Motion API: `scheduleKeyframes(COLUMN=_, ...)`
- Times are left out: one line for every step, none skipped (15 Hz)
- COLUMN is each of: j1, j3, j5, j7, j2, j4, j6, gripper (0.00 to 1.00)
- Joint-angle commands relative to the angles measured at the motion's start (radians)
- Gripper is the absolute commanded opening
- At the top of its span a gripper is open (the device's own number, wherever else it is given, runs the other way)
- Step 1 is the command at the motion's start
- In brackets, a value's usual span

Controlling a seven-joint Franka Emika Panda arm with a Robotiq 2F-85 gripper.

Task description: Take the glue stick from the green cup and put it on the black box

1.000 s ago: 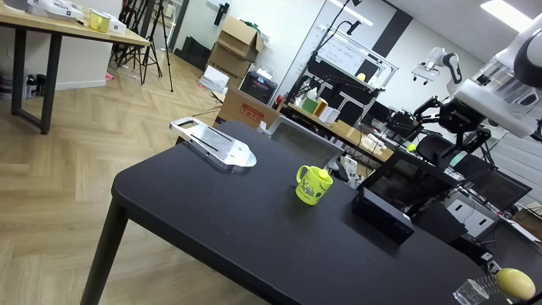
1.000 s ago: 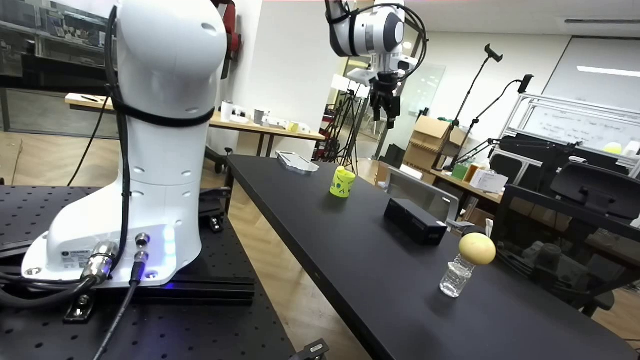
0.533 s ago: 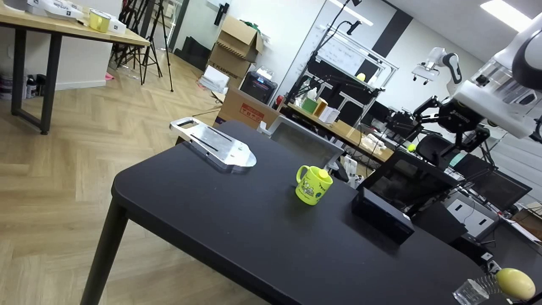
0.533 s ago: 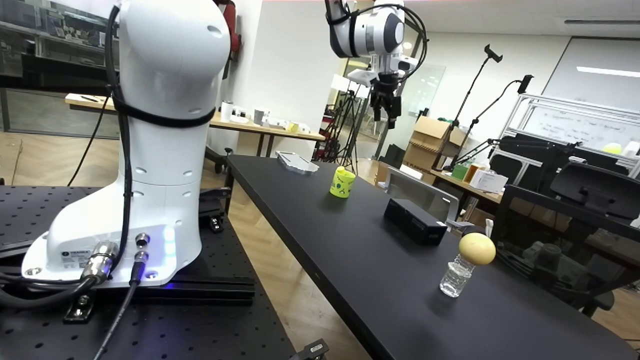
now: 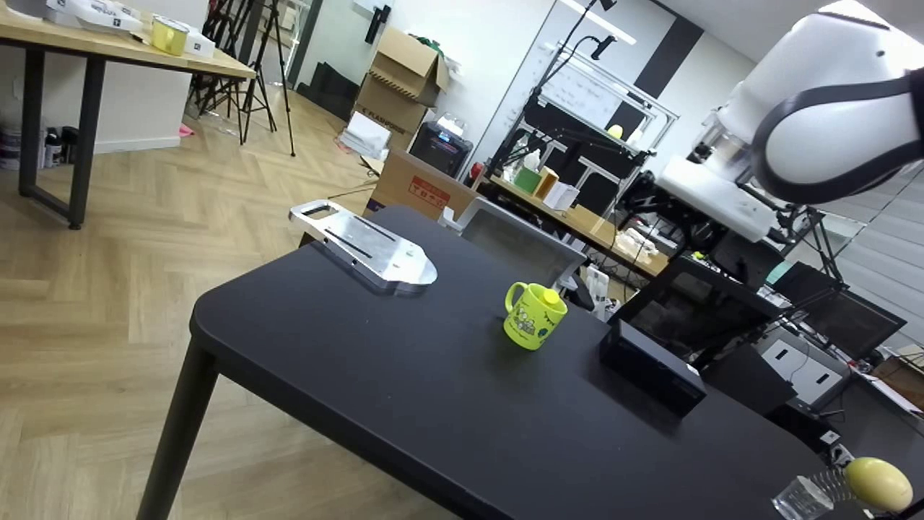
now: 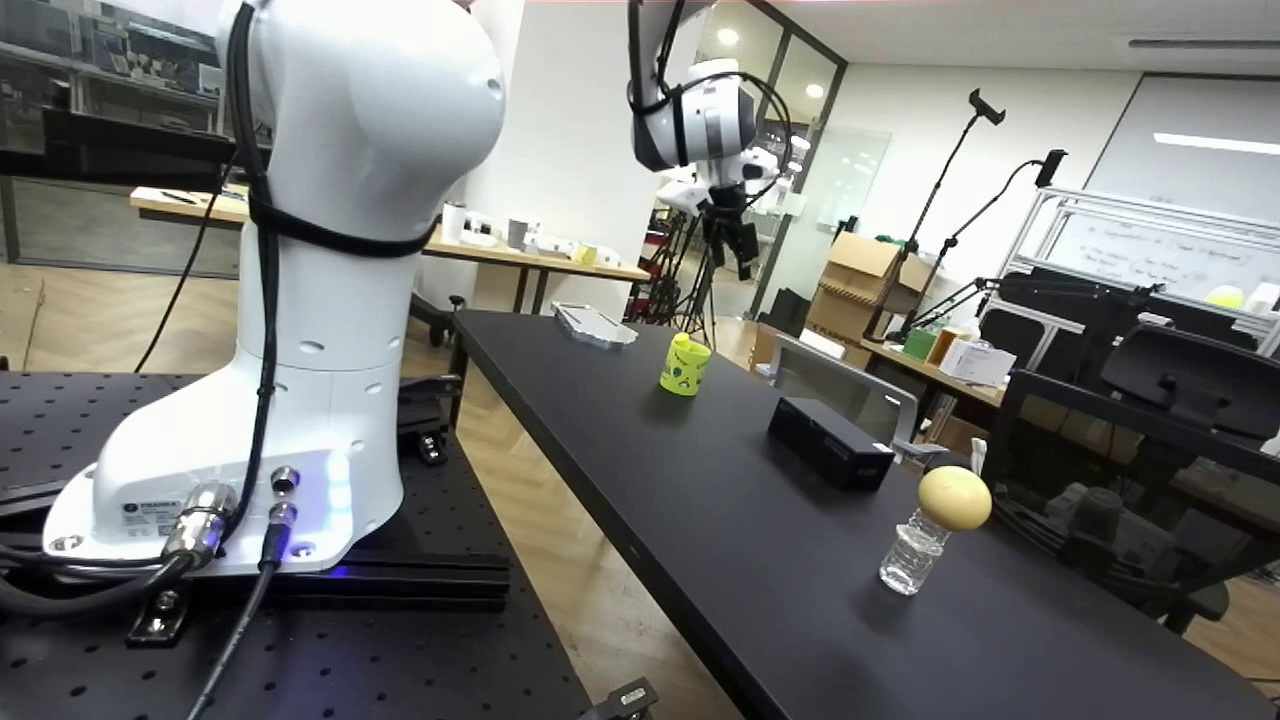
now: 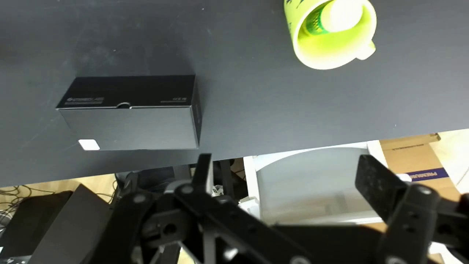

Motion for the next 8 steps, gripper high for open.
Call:
scheduleKeyframes(j1=0.111, j3=-0.059, j5=-0.027, j7=0.083, j2=0.130, j4=0.123, j6=-0.016, gripper=1.00)
scheduleKeyframes(j1=0.134, j3=-0.071, j5=-0.021, j7=0.087, j2=0.155, j4=0.142, j6=-0.012, gripper=1.00)
scheduleKeyframes(j1=0.150, j3=-0.080, j5=-0.011, j7=0.084, j2=0.179, j4=0.159, j6=-0.011, gripper=1.00)
scheduleKeyframes(j1=0.163, j3=-0.088, j5=0.002, j7=0.084, j2=0.200, j4=0.173, j6=-0.009, gripper=1.00)
scheduleKeyframes(j1=0.175, j3=-0.096, j5=0.012, j7=0.080, j2=0.219, j4=0.186, j6=-0.009, gripper=1.00)
scheduleKeyframes(j1=0.181, j3=-0.102, j5=0.022, j7=0.074, j2=0.236, j4=0.195, j6=-0.003, gripper=1.00)
scheduleKeyframes(j1=0.189, j3=-0.110, j5=0.029, j7=0.070, j2=0.253, j4=0.205, j6=-0.004, gripper=1.00)
scheduleKeyframes(j1=0.194, j3=-0.116, j5=0.037, j7=0.066, j2=0.268, j4=0.212, j6=-0.005, gripper=1.00)
